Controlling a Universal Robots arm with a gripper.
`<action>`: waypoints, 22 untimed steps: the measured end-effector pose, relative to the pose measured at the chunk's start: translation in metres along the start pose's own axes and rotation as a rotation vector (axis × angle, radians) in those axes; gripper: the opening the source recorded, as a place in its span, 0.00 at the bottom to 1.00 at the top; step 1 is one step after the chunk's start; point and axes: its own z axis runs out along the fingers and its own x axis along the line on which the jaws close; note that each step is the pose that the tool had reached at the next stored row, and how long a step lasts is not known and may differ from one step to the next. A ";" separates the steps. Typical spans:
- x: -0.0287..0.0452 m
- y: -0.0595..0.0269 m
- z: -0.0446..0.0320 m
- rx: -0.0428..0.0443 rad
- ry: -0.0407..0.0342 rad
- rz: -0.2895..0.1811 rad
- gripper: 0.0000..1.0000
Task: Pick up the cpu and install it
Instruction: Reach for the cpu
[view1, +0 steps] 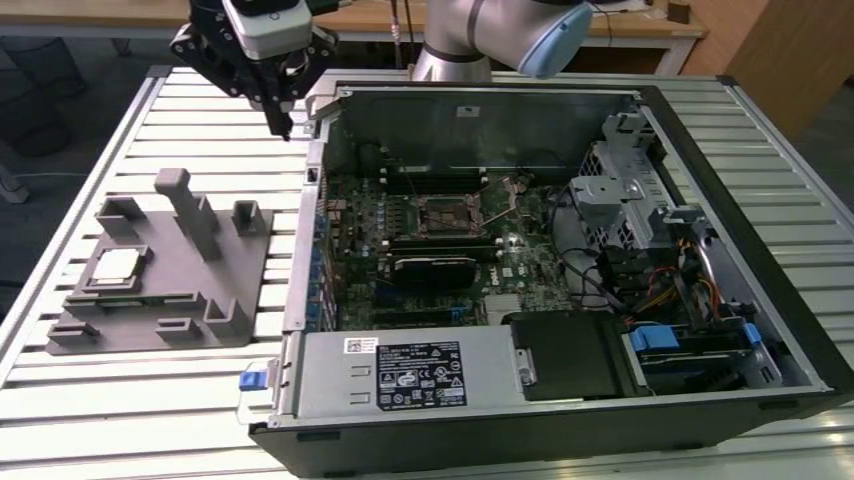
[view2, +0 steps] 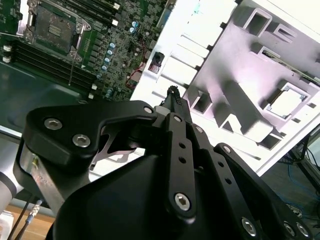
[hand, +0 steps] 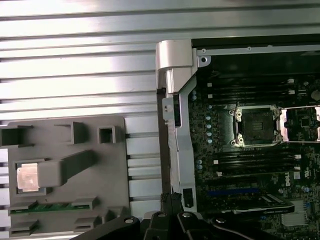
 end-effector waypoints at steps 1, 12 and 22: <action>0.0009 -0.0001 0.0000 0.0000 0.0000 0.000 0.11; 0.0111 -0.0008 0.0004 0.0001 0.0003 0.000 0.11; 0.0239 -0.0018 0.0007 0.0001 0.0011 0.000 0.11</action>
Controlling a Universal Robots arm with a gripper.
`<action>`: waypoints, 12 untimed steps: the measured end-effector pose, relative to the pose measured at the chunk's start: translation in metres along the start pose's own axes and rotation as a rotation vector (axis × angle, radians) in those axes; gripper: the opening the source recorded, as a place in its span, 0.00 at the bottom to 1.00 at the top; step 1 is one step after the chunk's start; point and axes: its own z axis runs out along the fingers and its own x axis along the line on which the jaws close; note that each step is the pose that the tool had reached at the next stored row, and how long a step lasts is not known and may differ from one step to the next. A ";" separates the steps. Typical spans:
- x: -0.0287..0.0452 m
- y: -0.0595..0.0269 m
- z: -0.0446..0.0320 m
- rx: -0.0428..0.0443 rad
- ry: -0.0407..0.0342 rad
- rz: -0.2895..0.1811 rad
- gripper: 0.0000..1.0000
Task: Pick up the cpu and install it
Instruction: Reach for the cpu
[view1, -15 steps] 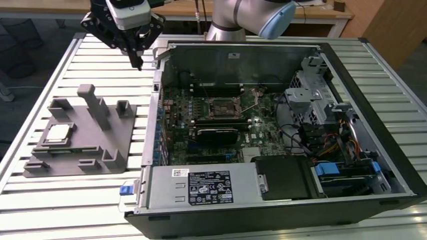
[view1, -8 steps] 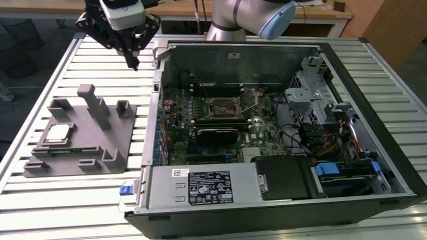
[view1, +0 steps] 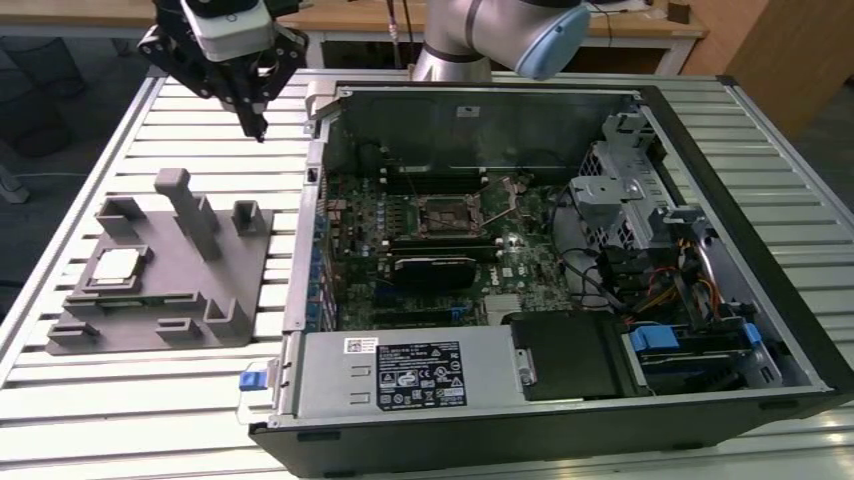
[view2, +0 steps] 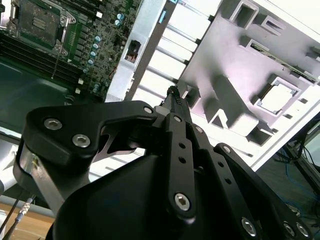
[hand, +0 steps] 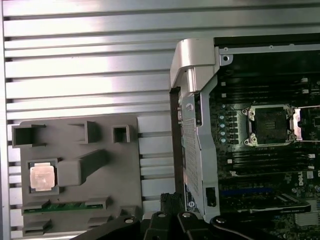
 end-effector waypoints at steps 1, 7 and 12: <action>0.0012 -0.0001 0.0001 0.0000 0.0002 0.000 0.11; 0.0085 -0.0005 0.0004 0.0001 0.0012 0.000 0.11; 0.0150 -0.0009 0.0008 0.0001 0.0015 0.000 0.11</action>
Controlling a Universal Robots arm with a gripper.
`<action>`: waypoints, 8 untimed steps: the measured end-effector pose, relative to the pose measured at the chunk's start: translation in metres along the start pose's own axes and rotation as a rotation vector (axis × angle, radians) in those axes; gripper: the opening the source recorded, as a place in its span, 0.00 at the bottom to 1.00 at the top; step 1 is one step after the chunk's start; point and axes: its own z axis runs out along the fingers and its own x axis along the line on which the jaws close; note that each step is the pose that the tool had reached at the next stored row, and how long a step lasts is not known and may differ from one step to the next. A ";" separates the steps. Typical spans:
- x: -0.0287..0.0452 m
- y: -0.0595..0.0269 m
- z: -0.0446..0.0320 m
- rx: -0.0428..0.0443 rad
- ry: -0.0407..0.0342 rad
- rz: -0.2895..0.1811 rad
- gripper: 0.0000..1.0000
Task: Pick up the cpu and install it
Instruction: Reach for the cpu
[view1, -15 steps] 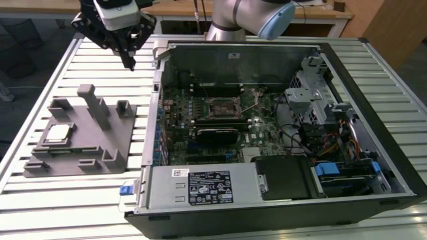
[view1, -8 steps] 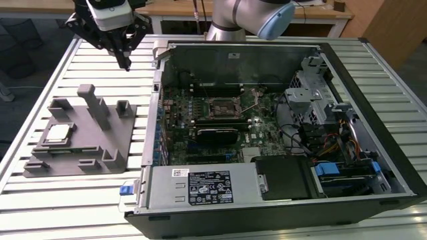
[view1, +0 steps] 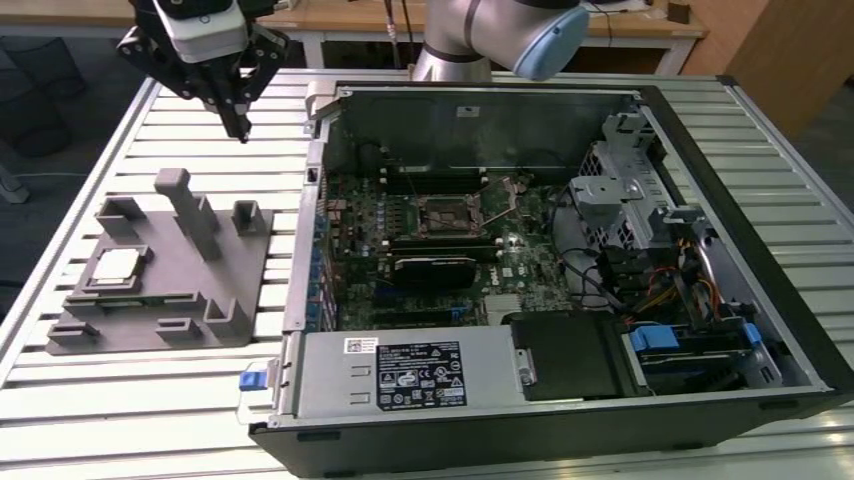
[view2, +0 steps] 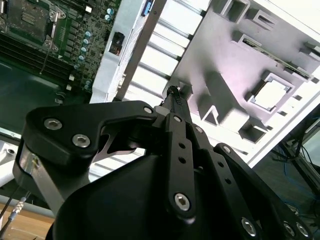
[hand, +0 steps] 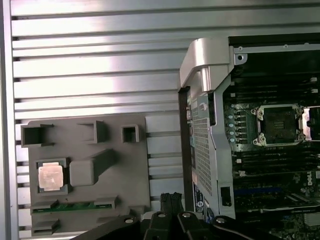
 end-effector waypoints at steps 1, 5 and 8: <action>0.0012 -0.0001 0.0001 0.0000 0.0001 0.000 0.11; 0.0058 -0.0004 0.0004 0.0000 0.0004 0.000 0.11; 0.0092 -0.0007 0.0006 0.0000 0.0007 0.000 0.11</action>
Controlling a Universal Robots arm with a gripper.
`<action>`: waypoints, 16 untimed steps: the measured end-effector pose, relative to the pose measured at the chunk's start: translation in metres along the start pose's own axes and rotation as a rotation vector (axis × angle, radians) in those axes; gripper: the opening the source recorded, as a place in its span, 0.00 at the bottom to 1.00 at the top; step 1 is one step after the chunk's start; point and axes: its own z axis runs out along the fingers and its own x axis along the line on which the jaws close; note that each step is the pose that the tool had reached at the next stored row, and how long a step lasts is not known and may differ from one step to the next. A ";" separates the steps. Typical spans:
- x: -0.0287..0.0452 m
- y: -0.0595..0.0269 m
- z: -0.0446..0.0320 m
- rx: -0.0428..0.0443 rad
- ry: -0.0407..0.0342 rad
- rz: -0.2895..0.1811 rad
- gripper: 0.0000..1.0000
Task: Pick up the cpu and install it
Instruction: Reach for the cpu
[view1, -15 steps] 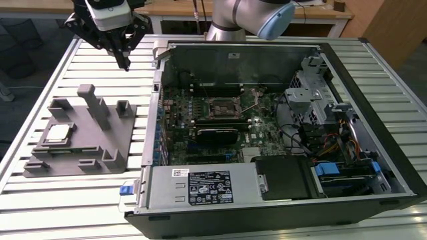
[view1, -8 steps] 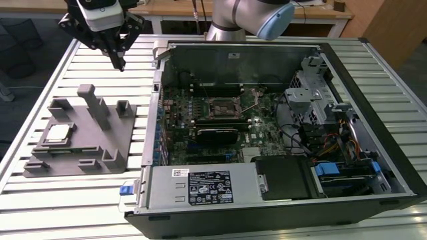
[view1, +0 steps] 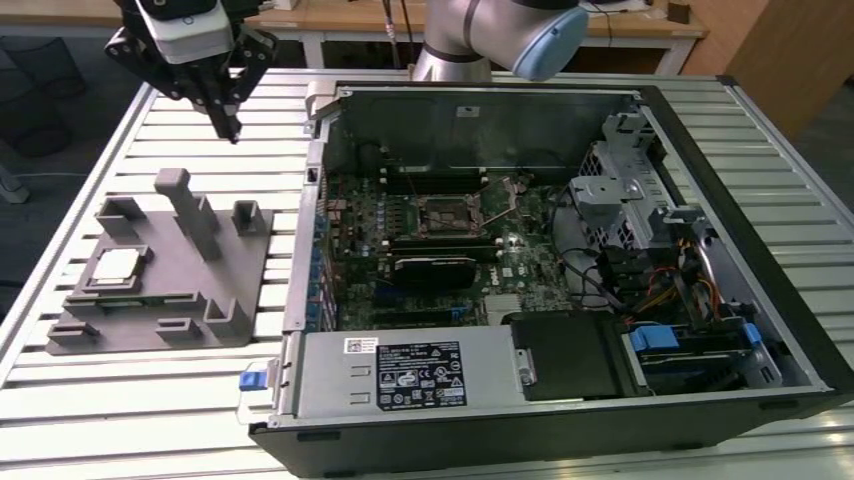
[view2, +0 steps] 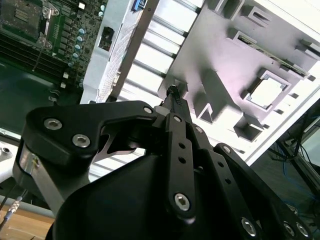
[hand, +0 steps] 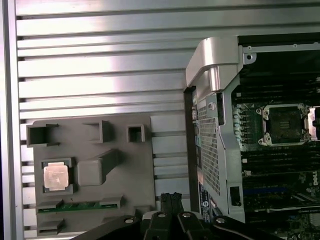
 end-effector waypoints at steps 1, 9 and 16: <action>0.0011 -0.0001 0.0000 0.0000 0.0001 0.000 0.11; 0.0099 -0.0008 0.0005 0.0001 0.0007 0.000 0.11; 0.0177 -0.0013 0.0010 0.0001 0.0012 0.000 0.11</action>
